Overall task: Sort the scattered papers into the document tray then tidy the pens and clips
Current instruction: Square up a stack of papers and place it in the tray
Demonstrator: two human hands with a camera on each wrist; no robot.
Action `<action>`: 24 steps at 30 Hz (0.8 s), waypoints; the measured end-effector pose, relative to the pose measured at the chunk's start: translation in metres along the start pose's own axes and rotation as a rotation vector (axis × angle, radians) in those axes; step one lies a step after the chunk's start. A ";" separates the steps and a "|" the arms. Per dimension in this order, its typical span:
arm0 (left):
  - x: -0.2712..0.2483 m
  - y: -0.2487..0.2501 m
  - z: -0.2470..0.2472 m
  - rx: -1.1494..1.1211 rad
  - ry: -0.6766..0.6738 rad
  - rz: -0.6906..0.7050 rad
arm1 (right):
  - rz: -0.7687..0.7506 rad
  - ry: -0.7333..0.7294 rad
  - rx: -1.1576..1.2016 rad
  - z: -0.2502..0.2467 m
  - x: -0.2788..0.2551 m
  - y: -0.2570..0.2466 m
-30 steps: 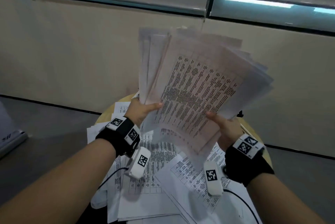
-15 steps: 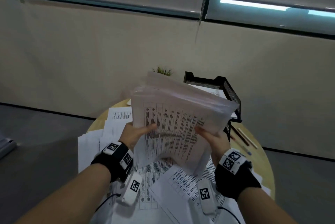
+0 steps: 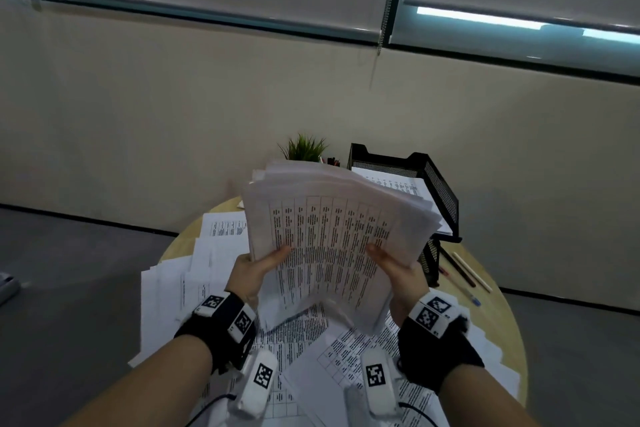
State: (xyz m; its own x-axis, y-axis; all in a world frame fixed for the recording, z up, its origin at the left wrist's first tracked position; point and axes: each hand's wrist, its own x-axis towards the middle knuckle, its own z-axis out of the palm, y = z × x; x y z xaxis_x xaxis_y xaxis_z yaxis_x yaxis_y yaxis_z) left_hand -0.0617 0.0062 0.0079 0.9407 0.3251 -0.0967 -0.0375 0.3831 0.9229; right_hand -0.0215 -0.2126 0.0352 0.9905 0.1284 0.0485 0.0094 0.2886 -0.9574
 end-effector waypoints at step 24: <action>-0.011 0.016 0.006 0.058 0.092 0.144 | -0.014 0.101 -0.027 -0.010 0.001 -0.004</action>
State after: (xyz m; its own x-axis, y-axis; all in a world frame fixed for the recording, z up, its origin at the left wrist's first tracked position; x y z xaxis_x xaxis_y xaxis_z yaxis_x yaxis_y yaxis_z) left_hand -0.0706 0.0032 0.0263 0.8920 0.4520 0.0072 -0.1481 0.2771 0.9494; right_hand -0.0188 -0.2231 0.0367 0.9990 0.0283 0.0340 0.0254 0.2642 -0.9641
